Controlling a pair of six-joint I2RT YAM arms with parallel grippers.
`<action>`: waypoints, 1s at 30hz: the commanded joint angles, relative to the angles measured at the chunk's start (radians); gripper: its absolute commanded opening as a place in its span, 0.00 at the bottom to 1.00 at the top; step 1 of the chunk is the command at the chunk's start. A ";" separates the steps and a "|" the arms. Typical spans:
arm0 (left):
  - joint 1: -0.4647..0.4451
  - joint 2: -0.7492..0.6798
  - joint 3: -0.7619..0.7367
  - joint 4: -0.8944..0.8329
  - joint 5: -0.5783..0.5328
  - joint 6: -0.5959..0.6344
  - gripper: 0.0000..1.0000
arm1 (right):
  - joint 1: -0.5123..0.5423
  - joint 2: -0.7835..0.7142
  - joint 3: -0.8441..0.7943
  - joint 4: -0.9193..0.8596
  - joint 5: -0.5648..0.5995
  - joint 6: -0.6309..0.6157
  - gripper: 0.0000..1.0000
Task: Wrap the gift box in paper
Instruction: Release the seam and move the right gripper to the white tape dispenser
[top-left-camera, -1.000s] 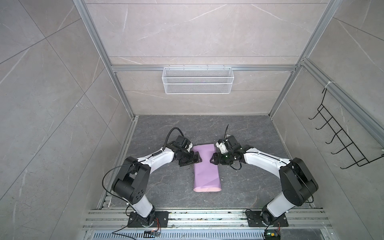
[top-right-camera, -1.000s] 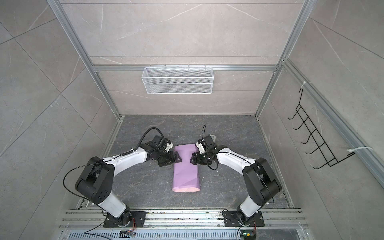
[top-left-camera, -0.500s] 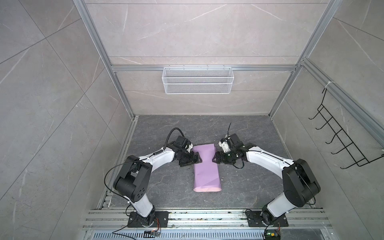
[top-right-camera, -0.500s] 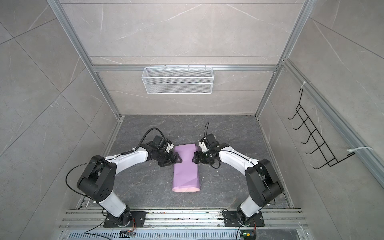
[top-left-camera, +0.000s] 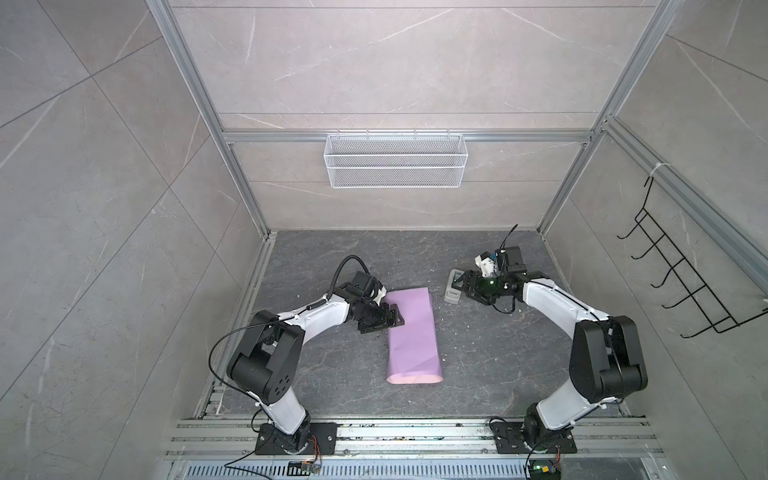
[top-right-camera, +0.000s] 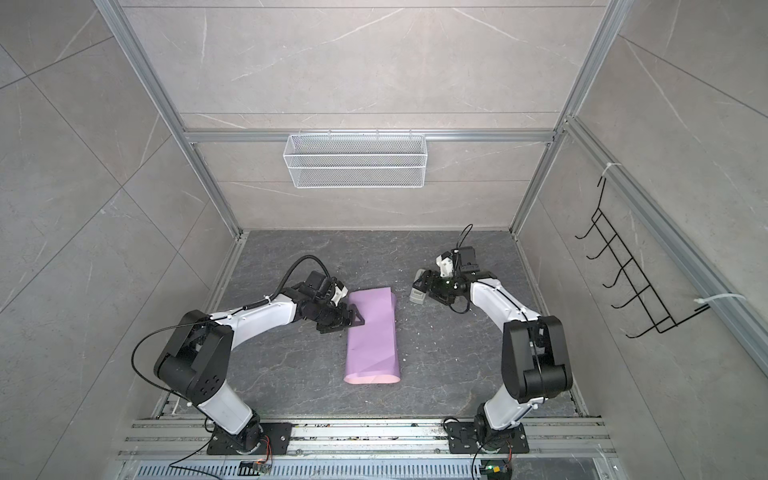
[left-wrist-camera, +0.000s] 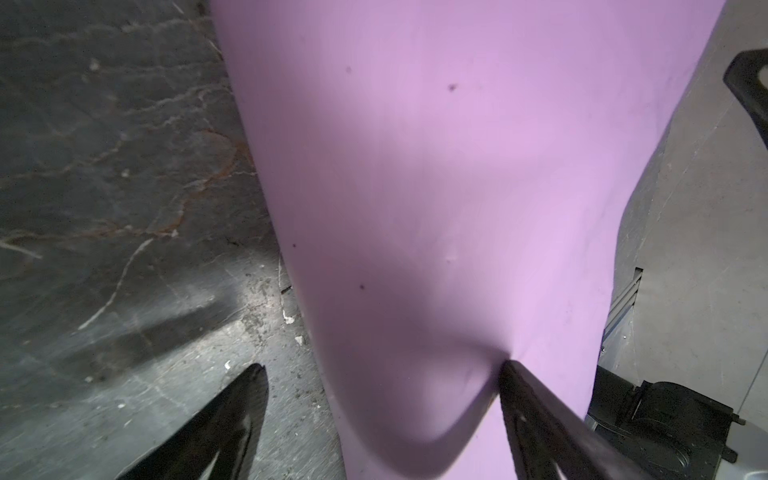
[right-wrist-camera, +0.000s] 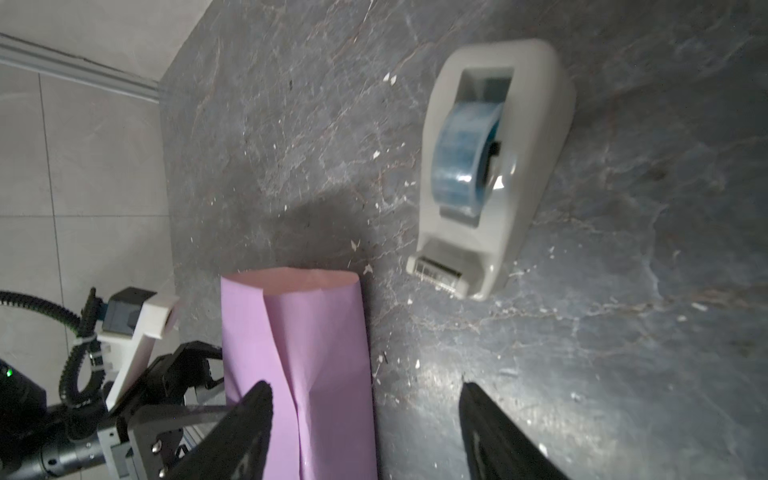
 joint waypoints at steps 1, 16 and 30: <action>-0.003 0.027 -0.016 -0.056 -0.039 0.028 0.87 | -0.009 0.073 0.052 0.070 -0.054 0.034 0.68; -0.005 0.032 -0.016 -0.049 -0.028 0.029 0.87 | -0.046 0.241 0.081 0.142 -0.095 0.054 0.52; -0.007 0.027 -0.018 -0.051 -0.030 0.031 0.87 | -0.053 0.302 0.056 0.174 -0.102 0.083 0.46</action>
